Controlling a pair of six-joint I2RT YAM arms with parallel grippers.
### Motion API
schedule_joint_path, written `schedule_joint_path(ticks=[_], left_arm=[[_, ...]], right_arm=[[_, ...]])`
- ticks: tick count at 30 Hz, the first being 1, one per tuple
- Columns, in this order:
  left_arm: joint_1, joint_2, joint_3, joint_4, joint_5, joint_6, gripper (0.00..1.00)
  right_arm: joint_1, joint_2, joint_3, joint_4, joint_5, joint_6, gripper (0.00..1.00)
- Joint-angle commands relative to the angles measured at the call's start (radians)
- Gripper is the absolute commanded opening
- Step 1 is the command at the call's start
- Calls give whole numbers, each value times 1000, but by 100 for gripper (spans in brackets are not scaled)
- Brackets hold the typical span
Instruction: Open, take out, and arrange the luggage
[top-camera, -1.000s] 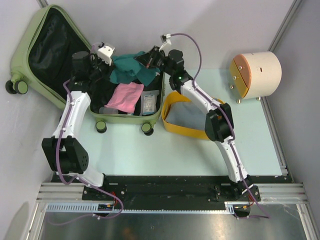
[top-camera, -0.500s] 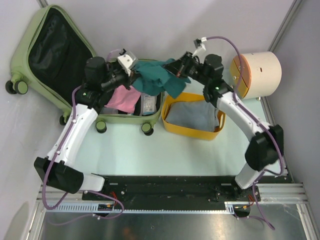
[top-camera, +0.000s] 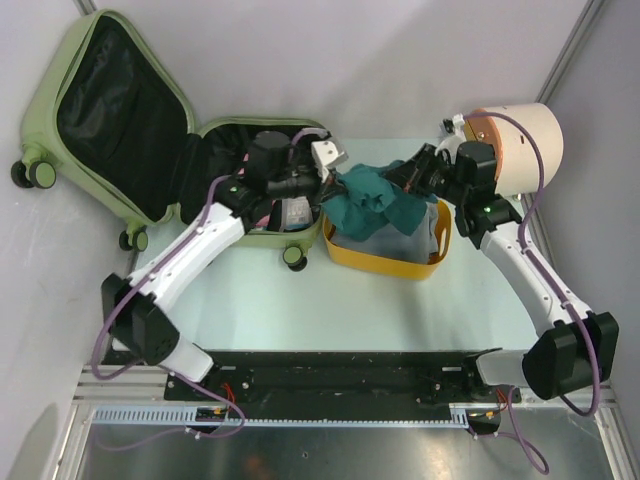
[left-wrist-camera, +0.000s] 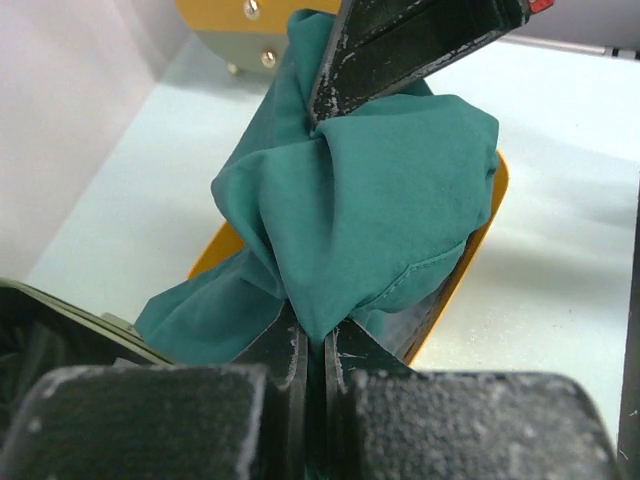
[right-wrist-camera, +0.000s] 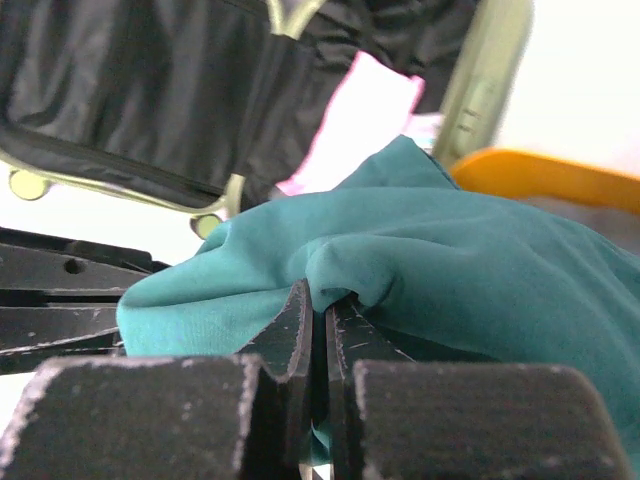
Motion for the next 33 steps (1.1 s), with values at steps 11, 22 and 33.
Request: schedule_joint_path(ticks=[11,22,33], left_arm=[[-50,299,126,104,-66,131,0],[-140,364,-86,115,-141,322,2],[-87,211,-27,-32,-92,209,76]], right_arm=[[-262,287,-134,292,-474,-180,0],[-288,351,-167,-39,-533,-798,2],[-347,167,-115,-318,-465,-809,78]])
